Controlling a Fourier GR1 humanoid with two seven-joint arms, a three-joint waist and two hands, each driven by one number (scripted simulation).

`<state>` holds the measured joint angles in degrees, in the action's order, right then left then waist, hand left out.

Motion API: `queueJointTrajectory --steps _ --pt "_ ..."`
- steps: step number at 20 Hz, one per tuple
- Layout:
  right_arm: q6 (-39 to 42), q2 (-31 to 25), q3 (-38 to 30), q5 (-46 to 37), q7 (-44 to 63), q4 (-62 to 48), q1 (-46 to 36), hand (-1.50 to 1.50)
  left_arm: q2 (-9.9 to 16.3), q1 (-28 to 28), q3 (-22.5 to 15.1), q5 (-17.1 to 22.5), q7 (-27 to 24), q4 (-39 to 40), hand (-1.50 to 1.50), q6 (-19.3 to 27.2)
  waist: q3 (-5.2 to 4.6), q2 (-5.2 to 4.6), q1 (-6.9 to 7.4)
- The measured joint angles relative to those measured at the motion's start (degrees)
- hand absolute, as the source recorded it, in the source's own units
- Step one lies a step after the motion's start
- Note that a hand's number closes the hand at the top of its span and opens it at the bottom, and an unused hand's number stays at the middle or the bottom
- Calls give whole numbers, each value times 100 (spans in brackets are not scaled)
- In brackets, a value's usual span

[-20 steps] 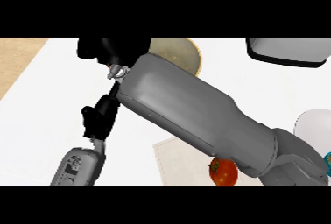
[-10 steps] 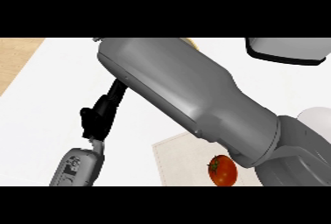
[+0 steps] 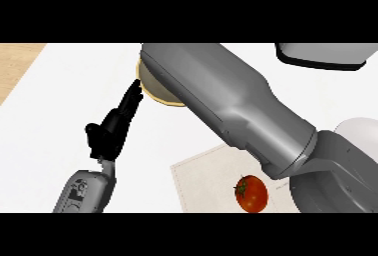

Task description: Pick the croissant from the placemat and place it in the bowl

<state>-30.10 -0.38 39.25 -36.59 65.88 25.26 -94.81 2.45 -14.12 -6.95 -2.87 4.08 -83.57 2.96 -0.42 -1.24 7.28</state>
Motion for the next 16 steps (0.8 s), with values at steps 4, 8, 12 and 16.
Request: queueJointTrajectory --steps 4,8,12,16 --pt "-51 -2 101 56 -80 -240 204 150 -10 84 17 -18 -20 -68 0 53 9 4 -65" --pt "-202 -4 180 87 -228 -440 532 150 -8 104 70 -17 -104 2 0 72 15 -6 -135" --pt "-349 2 78 303 -402 -533 919 150 -24 50 101 -20 -43 -19 0 113 24 -8 -187" --pt "-650 8 -226 714 -642 -416 1376 -150 3 89 132 3 -13 -86 0 98 32 -6 -214"
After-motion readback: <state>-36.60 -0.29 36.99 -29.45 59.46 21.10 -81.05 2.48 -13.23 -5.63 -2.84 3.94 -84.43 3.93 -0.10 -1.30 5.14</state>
